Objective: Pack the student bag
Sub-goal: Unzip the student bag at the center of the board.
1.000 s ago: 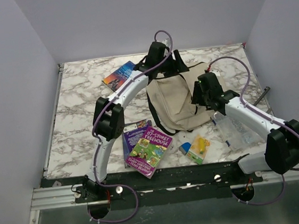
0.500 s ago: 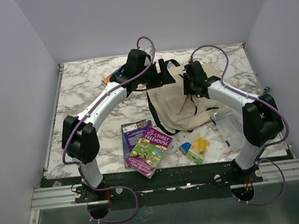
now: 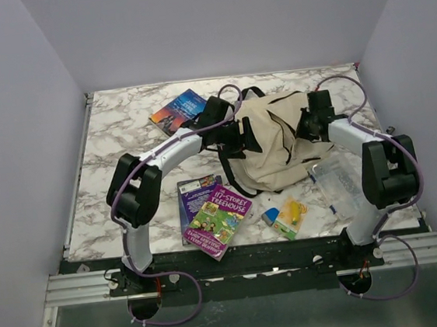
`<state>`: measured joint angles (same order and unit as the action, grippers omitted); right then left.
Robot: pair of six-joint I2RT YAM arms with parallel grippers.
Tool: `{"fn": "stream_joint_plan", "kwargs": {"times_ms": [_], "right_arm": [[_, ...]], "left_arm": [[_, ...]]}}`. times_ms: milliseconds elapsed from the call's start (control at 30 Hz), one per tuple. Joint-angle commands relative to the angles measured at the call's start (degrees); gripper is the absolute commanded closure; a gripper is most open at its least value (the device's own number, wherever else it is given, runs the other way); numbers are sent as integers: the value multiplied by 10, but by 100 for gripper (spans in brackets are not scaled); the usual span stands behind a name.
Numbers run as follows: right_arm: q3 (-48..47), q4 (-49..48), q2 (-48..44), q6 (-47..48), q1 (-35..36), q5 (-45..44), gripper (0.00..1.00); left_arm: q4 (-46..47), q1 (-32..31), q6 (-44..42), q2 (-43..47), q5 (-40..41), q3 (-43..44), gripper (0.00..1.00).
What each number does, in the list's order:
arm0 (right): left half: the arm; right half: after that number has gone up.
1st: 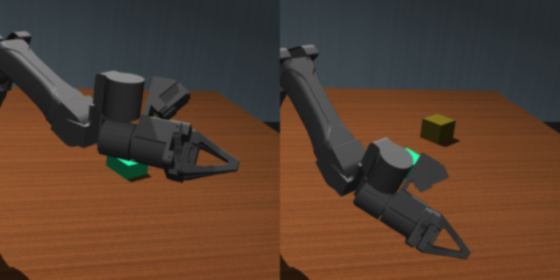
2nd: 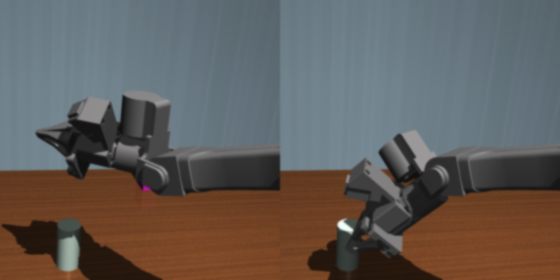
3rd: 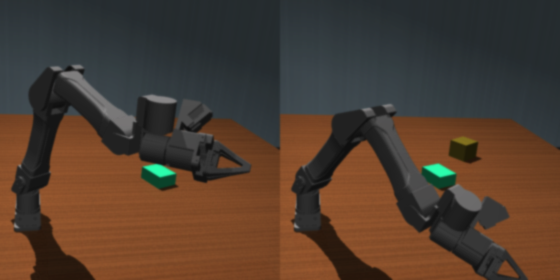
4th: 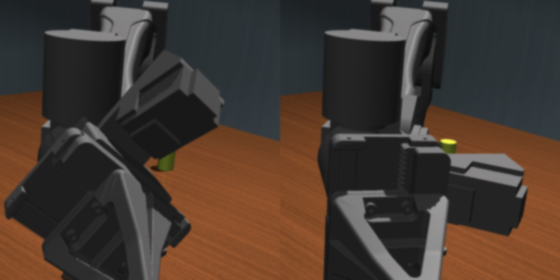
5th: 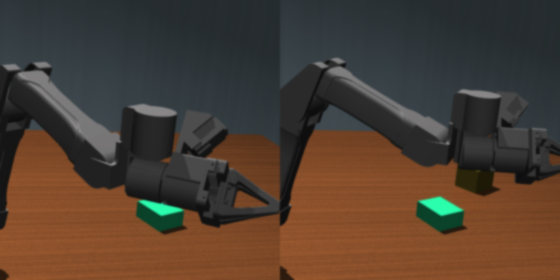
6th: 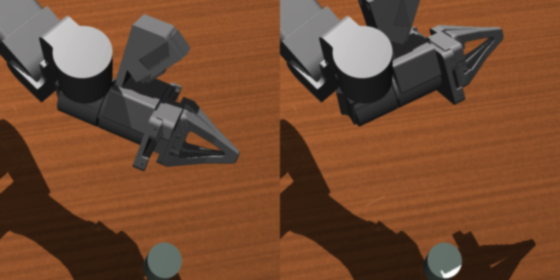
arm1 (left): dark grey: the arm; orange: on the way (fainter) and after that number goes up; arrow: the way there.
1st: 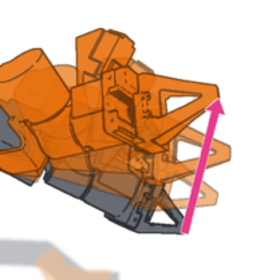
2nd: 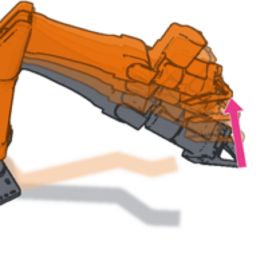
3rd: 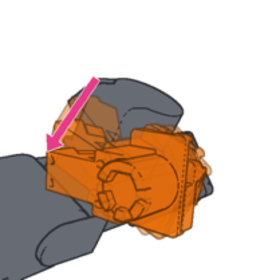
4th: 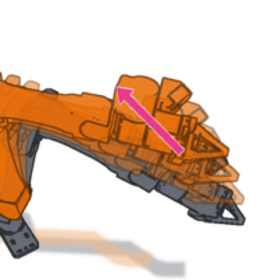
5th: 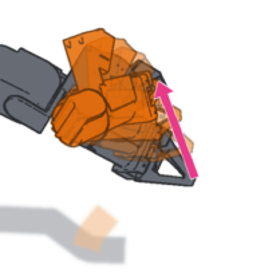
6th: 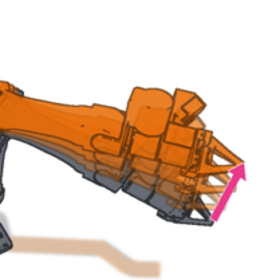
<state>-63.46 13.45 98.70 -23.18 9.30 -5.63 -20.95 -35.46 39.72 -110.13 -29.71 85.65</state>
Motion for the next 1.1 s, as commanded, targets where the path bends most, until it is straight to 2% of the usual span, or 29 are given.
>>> {"fn": "stream_joint_plan", "kwargs": {"times_ms": [0,100,267,433,567,700,800,1000,1067], "right_arm": [[37,-44,19,-25,-66,205,99],[18,-27,45,-5,-66,235,98],[-9,1,31,7,-65,207,80],[-31,36,-18,24,-54,173,66],[-19,23,-54,39,-32,233,57],[-1,-26,-67,19,-24,300,53],[-9,-34,-42,9,-20,317,53],[-24,-27,13,5,-20,236,54],[-23,-36,29,6,-20,236,54]], "left_arm": [[19,10,26,-32,-4,-3,28],[19,18,28,-49,-7,11,30],[-12,36,12,-89,-9,60,33],[-14,46,4,-92,-10,59,34],[-14,47,3,-92,-15,56,34],[-13,47,0,-86,-8,48,34],[-12,46,1,-80,-7,46,34],[-11,44,-2,-76,-7,44,34],[-11,43,-1,-76,-9,42,34]]}}
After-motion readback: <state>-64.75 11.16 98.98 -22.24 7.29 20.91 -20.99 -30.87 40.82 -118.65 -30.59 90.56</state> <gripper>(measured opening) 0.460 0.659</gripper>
